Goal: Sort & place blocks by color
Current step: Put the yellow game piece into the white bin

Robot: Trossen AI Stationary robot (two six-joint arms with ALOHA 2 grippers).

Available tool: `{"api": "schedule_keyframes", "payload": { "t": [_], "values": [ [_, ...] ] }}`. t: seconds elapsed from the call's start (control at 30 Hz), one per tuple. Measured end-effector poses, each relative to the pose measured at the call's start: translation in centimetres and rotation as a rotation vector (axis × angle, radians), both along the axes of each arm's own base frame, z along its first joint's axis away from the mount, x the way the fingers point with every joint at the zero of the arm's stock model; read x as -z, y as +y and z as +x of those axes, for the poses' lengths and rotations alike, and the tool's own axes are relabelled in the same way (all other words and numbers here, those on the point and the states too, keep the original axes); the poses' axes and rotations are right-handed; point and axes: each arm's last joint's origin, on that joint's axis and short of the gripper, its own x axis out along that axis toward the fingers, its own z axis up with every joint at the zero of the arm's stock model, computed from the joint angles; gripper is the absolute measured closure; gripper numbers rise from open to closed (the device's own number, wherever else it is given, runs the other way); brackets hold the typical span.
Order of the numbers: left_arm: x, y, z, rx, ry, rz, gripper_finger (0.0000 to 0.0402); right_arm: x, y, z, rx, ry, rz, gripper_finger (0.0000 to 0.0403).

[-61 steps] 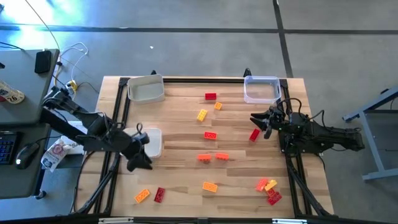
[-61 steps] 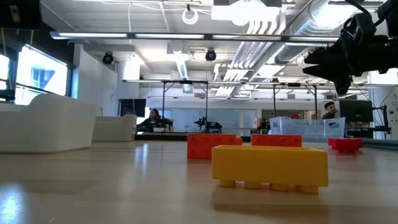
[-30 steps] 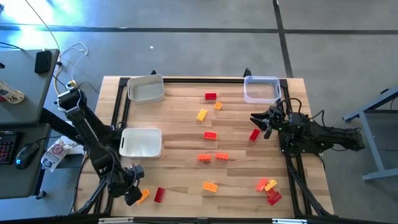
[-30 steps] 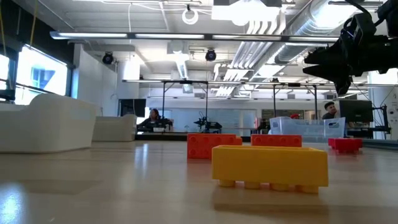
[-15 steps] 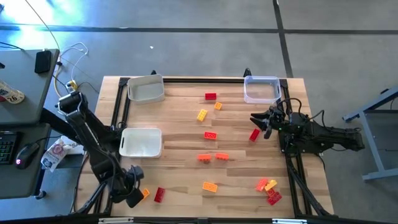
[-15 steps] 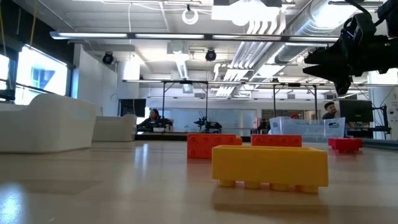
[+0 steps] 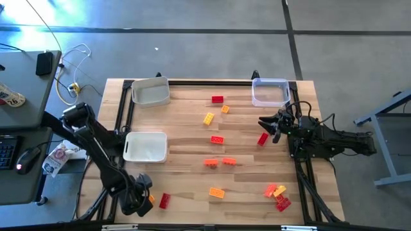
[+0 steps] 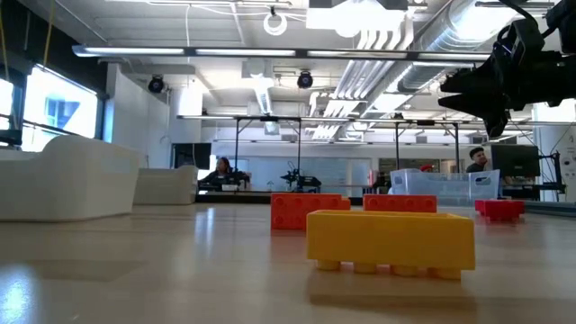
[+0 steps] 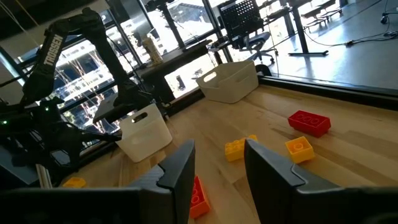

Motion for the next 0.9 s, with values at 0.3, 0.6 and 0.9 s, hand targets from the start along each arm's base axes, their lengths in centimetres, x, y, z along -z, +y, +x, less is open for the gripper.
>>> {"api": "schedule_keyframes", "payload": {
  "t": [0.3,0.6,0.9],
  "values": [
    [1.3,-0.5,0.4,0.005,0.011,0.022,0.02,0.0,0.0,0.0,0.0,0.0,0.0,0.0279],
    [2.2,-0.8,0.7,0.004,0.01,0.039,0.02,0.0,0.0,0.0,0.0,0.0,0.0,0.0279],
    [3.6,-1.0,0.8,0.004,0.044,0.088,0.0201,0.0,0.0,0.0,0.0,0.0,0.0,0.0279]
  ]
}}
